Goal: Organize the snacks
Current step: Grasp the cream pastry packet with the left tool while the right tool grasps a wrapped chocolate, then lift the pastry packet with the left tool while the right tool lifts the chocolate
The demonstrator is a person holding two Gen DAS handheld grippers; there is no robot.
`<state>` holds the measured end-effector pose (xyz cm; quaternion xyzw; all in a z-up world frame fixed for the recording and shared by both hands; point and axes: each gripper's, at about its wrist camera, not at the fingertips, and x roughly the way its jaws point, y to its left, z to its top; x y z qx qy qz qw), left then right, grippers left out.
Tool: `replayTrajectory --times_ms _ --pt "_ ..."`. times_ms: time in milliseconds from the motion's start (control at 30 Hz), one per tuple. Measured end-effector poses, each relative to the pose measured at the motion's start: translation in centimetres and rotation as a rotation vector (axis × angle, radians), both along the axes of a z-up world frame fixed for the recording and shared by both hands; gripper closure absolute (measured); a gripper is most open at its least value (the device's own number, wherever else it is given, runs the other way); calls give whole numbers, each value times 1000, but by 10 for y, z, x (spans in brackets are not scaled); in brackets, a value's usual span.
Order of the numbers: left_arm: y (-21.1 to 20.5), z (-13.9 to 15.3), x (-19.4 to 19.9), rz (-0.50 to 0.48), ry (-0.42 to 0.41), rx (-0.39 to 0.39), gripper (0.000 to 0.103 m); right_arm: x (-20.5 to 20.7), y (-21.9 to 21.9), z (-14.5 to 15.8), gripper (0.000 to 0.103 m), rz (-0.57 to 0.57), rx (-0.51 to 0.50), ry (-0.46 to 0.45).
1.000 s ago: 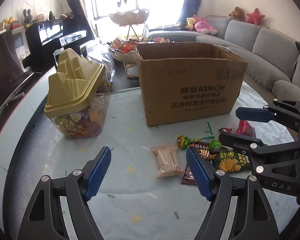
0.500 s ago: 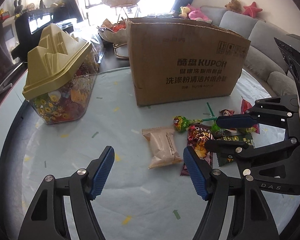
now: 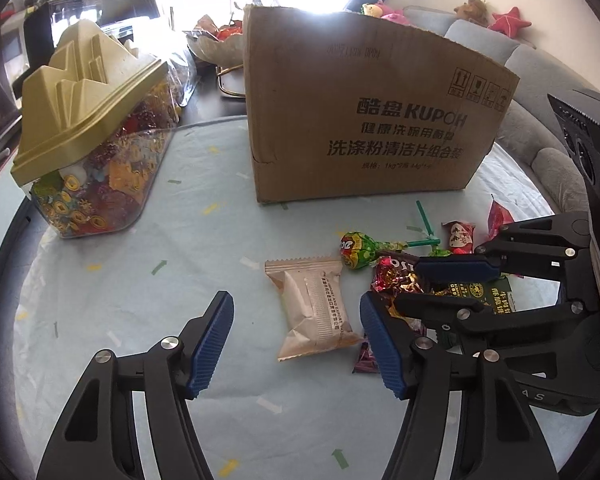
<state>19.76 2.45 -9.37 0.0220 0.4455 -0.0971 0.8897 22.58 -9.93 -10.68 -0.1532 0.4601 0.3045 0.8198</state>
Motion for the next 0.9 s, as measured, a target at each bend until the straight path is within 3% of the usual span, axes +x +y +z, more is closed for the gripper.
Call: replayTrajectory --times_ms 333,467,567,900 --pt "-3 -13 13 14 43 -5 46 9 -7 -6 79 -33 24 17" --pt "-3 -19 20 17 77 -26 64 8 -8 -6 80 -46 36 18" --pt "-2 -20 20 32 75 -31 69 8 -10 -6 80 -60 47 18" --pt "-1 0 3 50 21 -39 70 0 -19 2 80 -98 96 20"
